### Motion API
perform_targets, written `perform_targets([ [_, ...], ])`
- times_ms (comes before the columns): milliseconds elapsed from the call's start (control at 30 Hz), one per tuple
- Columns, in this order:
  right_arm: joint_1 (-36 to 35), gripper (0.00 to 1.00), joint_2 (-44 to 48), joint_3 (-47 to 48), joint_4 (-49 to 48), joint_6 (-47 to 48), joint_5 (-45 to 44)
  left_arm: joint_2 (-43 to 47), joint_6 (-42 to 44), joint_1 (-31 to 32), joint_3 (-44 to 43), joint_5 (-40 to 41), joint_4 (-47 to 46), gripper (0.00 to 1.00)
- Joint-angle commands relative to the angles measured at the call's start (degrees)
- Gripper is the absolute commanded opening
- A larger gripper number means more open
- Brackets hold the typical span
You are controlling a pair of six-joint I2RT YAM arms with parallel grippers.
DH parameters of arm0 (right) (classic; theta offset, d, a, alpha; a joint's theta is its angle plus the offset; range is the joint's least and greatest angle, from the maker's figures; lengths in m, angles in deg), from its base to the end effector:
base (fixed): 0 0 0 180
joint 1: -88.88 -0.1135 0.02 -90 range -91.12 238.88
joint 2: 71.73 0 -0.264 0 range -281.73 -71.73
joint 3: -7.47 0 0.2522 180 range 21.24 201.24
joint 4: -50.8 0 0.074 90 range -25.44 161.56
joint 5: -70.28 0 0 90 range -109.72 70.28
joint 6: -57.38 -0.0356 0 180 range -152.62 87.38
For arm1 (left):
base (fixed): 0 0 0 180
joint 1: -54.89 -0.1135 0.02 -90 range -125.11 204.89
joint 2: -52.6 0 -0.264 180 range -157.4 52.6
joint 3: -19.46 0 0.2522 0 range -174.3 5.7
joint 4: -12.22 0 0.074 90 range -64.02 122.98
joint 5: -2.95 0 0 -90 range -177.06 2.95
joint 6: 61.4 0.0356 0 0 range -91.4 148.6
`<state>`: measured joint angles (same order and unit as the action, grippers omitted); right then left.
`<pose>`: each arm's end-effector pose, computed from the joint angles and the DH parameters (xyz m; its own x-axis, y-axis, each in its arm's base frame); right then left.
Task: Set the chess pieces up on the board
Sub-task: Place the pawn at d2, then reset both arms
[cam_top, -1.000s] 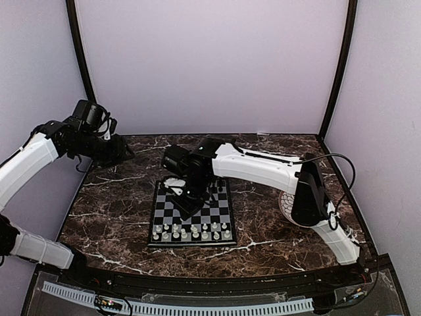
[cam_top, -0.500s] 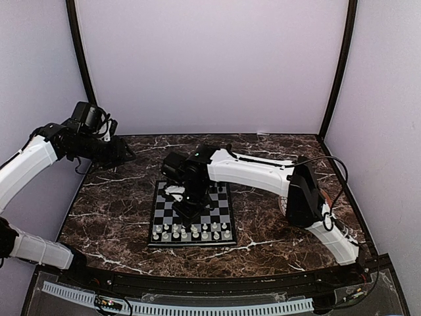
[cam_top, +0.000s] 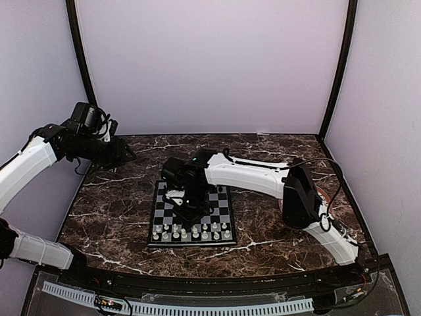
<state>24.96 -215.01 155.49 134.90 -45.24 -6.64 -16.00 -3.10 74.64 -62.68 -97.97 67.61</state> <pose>0.2139 0.4553 0.1854 -0.6168 -0.7761 -0.1316 -0.7773 0.5741 0.2574 0.2330 -0.0908 0.3457 -0.7784 -0.2687 -0.5673 0.0653 0.8642 -0.4990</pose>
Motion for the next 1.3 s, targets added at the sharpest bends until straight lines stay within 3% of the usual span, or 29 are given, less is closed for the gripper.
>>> perform_targets([
  [0, -0.2, 0.08, -0.8, 1.1, 0.0, -0.5, 0.1, 0.8, -0.2, -0.3, 1.0, -1.2, -1.2, 0.5],
  [167, -0.2, 0.15, -0.8, 1.2, -0.2, -0.5, -0.4, 0.6, -0.4, -0.3, 1.2, -1.6, -1.5, 0.5],
  [533, -0.2, 0.19, 0.4, 1.2, -1.1, -0.8, -1.4, 0.3, -0.7, -0.3, 1.2, -2.3, -1.9, 0.5],
  [733, 1.4, 0.23, 5.5, -0.2, -2.8, -1.6, -4.6, -0.4, 0.4, -0.3, -0.1, -1.3, -1.0, 0.5],
  [1067, 7.2, 0.31, 26.9, -22.3, -23.0, -2.9, -1.0, -4.0, 7.0, -0.3, -4.6, 2.9, 0.4, 0.49],
  [1267, 10.0, 0.32, 40.1, -34.1, -28.4, -1.9, -7.3, -5.9, 9.7, -0.3, -7.7, 4.0, 1.3, 0.49],
])
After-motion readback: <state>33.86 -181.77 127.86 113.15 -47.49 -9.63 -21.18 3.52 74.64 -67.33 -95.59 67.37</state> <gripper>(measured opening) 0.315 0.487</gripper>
